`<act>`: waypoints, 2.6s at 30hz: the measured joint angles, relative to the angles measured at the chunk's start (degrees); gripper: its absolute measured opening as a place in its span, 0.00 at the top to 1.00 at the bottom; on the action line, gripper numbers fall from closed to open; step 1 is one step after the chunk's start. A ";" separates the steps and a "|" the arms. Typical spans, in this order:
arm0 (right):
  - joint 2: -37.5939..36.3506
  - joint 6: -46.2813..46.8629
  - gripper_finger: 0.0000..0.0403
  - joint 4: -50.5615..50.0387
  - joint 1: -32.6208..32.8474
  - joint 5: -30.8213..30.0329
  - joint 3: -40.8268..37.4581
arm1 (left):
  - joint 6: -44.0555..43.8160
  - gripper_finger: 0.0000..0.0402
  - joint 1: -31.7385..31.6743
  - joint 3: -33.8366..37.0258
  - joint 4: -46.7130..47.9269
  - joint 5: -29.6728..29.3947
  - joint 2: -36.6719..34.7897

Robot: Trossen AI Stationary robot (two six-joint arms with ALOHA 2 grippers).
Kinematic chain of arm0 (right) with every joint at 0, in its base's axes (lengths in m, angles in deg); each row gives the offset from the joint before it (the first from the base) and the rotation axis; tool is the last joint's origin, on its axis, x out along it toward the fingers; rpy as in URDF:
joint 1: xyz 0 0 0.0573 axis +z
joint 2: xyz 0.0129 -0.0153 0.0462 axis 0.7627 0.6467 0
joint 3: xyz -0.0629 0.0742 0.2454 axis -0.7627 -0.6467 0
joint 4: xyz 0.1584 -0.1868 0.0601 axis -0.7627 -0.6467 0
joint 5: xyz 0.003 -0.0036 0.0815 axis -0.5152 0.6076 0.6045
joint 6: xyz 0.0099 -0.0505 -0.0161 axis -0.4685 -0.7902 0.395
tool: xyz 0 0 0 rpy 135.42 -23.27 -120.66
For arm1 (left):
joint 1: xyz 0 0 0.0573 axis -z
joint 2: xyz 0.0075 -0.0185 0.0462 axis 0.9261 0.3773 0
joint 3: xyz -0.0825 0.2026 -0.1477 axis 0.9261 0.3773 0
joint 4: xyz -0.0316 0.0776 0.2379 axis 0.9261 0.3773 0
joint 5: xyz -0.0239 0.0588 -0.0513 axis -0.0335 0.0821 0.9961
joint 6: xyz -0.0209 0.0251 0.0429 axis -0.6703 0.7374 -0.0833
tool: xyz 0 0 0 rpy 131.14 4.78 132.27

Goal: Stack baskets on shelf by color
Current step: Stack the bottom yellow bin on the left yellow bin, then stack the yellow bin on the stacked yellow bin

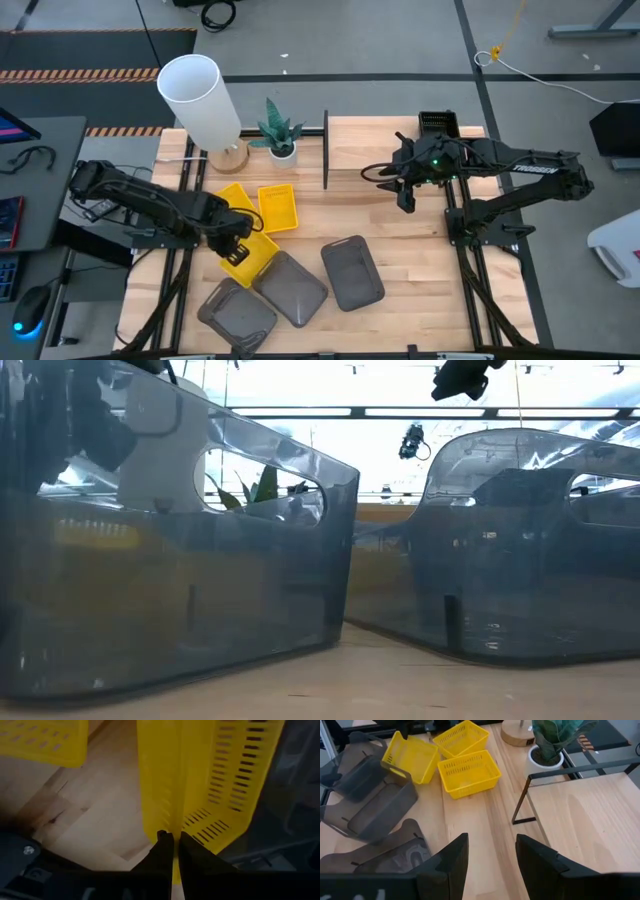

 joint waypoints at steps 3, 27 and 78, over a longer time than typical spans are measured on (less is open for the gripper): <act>0.00 -0.06 0.58 -0.02 0.00 0.02 0.00 | 0.08 0.96 -0.14 -2.56 4.22 -1.68 0.00; -0.02 -1.13 0.58 0.78 0.00 1.63 0.00 | -12.46 0.97 -5.54 -17.82 22.12 -15.35 -4.13; -0.02 -7.08 0.58 0.75 0.00 9.00 0.00 | -51.97 0.63 6.59 4.15 4.97 -28.92 -16.04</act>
